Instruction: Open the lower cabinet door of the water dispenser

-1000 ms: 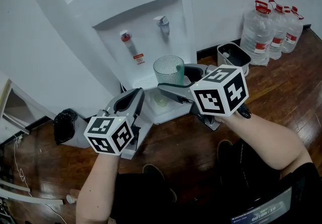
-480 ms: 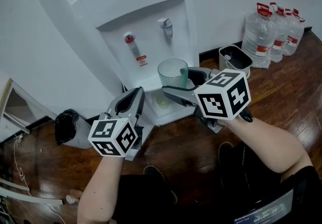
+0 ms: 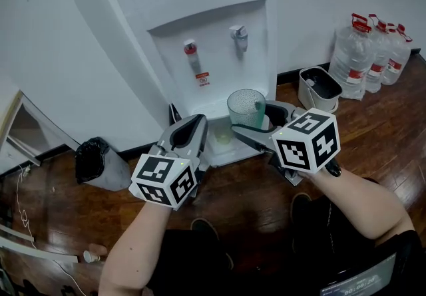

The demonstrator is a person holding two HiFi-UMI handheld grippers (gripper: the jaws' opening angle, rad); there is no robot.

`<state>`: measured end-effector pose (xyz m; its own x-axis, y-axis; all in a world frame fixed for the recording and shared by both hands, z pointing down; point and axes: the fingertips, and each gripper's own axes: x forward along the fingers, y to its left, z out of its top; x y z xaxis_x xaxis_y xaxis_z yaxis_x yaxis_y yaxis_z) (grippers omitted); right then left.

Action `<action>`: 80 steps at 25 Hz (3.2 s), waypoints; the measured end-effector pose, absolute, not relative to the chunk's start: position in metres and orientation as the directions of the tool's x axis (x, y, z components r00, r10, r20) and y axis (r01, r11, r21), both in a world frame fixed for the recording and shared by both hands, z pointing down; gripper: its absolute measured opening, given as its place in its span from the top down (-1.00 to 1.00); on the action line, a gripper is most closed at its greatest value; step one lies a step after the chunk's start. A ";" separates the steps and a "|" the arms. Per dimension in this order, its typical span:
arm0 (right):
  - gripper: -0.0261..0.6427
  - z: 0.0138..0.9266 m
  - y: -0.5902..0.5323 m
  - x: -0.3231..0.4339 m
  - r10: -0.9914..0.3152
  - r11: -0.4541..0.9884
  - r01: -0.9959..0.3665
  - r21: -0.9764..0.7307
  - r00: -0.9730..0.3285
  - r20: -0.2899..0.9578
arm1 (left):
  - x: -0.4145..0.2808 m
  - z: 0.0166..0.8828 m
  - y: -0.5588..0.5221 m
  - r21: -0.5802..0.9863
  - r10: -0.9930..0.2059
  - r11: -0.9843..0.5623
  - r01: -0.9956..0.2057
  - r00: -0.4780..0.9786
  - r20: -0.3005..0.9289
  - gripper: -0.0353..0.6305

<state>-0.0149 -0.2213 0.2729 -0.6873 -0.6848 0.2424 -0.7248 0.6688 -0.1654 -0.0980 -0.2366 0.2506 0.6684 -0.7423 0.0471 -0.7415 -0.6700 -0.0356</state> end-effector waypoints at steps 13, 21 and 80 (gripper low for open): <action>-0.12 0.357 -0.230 -0.001 -0.731 0.594 -0.793 -0.135 -0.603 0.320 | -0.077 0.311 -0.236 -0.086 -0.739 -0.671 -0.737 0.653 0.168 0.89; -0.12 0.421 -0.251 -0.001 -0.745 0.553 -0.822 -0.135 -0.560 0.362 | -0.069 0.399 -0.237 -0.266 -0.702 -0.708 -0.654 0.610 0.367 0.89; -0.12 0.681 -0.410 -0.017 -0.788 0.366 -0.922 -0.122 -0.377 0.486 | -0.090 0.619 -0.354 0.024 -0.748 -0.464 -0.886 0.406 0.525 0.89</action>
<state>-0.0168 -0.4096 0.6813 -0.3775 -0.7884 0.4858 -0.9224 0.3663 -0.1224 -0.0897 -0.3541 0.6189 0.4061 -0.7482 0.5247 -0.8857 -0.4636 0.0244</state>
